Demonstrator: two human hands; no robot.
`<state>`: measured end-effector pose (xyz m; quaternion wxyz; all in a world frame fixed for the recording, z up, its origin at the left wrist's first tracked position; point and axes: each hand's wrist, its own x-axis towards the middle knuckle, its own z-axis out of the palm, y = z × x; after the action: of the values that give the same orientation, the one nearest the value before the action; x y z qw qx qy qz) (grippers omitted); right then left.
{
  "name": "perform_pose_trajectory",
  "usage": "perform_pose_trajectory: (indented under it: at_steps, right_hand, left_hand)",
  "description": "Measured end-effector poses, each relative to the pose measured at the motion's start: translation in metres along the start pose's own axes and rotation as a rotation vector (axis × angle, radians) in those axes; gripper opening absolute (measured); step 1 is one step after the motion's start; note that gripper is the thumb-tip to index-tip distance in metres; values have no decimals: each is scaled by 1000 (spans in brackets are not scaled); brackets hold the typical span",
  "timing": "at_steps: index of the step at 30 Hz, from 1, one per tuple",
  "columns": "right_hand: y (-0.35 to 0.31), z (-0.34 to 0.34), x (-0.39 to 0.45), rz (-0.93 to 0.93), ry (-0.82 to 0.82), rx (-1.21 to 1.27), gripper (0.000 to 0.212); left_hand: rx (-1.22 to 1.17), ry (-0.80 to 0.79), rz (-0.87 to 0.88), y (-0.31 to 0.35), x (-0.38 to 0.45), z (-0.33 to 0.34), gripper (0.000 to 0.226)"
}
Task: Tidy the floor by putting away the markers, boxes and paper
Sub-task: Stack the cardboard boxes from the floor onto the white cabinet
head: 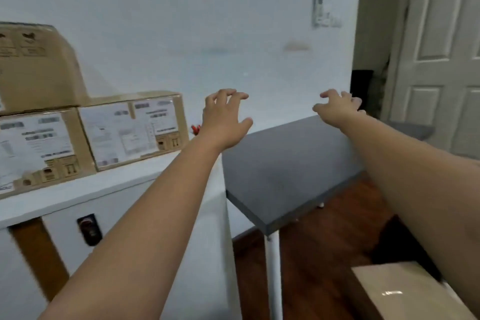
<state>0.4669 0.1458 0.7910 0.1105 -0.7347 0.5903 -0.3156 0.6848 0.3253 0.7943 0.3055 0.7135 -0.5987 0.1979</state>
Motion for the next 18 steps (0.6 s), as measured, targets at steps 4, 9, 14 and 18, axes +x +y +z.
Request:
perform_pose_trajectory:
  at_steps: [4, 9, 14, 18]
  right_hand:
    - [124, -43, 3, 208, -6, -44, 56]
    - [273, -69, 0, 440, -24, -9, 65]
    - [398, -57, -19, 584, -77, 56, 52]
    - [454, -25, -58, 704, -122, 164, 55]
  left_hand:
    - [-129, -124, 144, 84, 7, 63, 56]
    - [-188, -259, 357, 182, -1, 131, 54]
    - [-216, -440, 541, 255, -22, 207, 54]
    - [-263, -645, 492, 283, -42, 283, 56]
